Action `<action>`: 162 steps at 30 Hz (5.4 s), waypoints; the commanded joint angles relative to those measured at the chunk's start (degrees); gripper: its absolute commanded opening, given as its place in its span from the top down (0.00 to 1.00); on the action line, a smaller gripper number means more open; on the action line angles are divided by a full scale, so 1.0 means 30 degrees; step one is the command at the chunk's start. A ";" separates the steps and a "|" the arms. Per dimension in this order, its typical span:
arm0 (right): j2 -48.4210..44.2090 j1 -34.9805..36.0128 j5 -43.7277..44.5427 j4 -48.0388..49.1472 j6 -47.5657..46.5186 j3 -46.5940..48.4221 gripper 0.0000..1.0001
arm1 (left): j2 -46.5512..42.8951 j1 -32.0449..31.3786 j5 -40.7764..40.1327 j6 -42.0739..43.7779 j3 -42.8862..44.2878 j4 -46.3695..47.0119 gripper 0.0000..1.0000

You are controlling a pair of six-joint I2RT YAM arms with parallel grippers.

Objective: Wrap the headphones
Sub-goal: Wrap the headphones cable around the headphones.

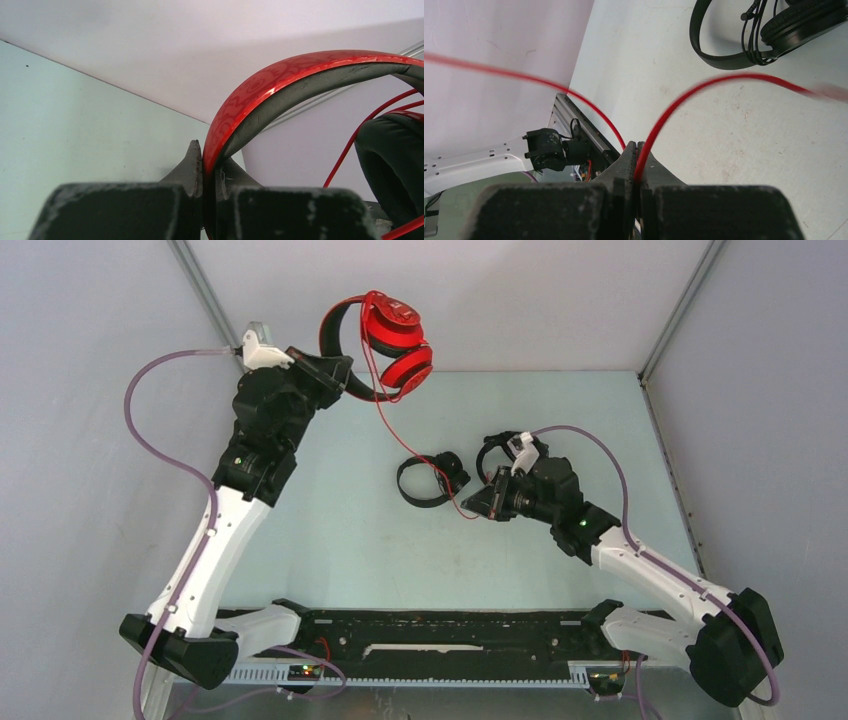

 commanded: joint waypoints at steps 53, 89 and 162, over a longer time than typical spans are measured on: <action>0.0768 -0.7359 0.1461 0.1325 -0.1628 -0.0059 1.00 | 0.0598 0.0275 0.7427 0.4279 0.4264 -0.5339 1.00; 0.2569 -0.7731 0.0538 0.3740 -0.2068 -0.0068 1.00 | 0.0750 0.0276 1.2007 0.5321 0.4714 -0.5341 1.00; 0.2712 0.4995 -0.2948 0.1847 -1.3782 0.9082 0.93 | 0.4784 -0.4083 -0.0476 0.9296 0.3294 -0.9135 1.00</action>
